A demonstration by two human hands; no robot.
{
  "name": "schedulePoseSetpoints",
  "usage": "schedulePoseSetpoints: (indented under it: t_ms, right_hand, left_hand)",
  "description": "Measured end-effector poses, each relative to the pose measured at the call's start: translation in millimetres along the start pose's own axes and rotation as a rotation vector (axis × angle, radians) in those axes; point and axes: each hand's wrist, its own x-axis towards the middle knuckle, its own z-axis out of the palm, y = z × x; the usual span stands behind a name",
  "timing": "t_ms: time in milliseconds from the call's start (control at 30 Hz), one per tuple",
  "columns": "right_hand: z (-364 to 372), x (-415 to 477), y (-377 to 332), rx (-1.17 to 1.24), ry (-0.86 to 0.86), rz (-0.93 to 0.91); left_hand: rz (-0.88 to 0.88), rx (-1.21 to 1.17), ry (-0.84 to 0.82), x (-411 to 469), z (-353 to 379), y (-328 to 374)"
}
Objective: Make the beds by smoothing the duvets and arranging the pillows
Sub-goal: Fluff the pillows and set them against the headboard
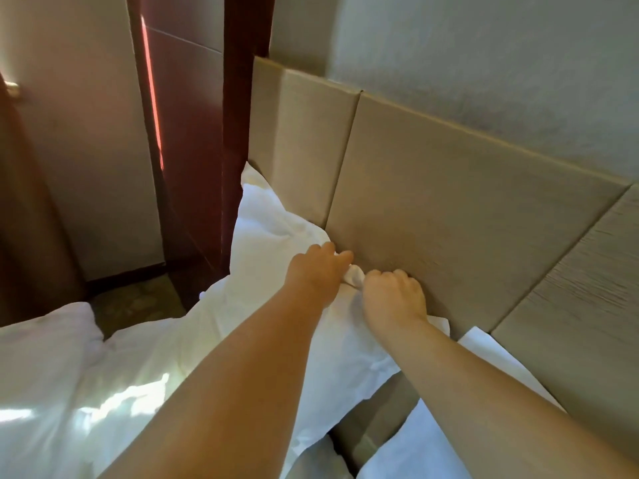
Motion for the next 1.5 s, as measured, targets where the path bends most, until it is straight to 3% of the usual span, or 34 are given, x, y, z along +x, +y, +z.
schedulePoseSetpoints:
  t_ms: [133,267,367,467,633,767,933,1100,1233,1500]
  right_hand:
    - [-8.0,-4.5,-2.1,0.1,0.124,-0.107]
    - [-22.2,-9.8,7.1,0.146,0.049,-0.171]
    - [-32.6,-14.9,22.2,0.128,0.048,-0.207]
    - [-38.2,-20.6,34.9,0.098,0.164,-0.197]
    - [-45.2,-32.6,51.2,0.031,0.33,-0.138]
    - [-58.8,-61.3,59.4,0.068,0.324,-0.093]
    - [-67.3,-121.6,84.8,0.166,0.045,-0.005]
    - [-71.1,-189.6,116.2,0.172,0.049,0.029]
    - [-77.6,-254.6,157.2,0.156,0.139,0.081]
    - [-59.6,-372.0,243.4,0.107,-0.015,0.232]
  left_hand:
    - [-0.014,0.011,0.009,5.0,-9.1,-6.9]
    - [-0.029,0.149,-0.14,11.4,-31.4,3.3]
    - [-0.104,0.09,0.004,13.0,-47.2,10.5]
    - [-0.115,-0.031,0.112,14.4,-54.6,18.3]
    - [-0.244,-0.501,0.124,11.4,-57.9,46.6]
    - [-0.16,-0.444,0.094,-16.2,-59.4,65.1]
    - [-0.121,-0.37,-0.011,-63.2,-65.4,106.2]
    - [0.095,-0.238,-0.072,-108.1,-76.2,167.1]
    - [0.17,-0.217,-0.083,-140.9,-85.6,223.2]
    - [0.358,-0.066,-0.265,-205.5,-79.1,340.3]
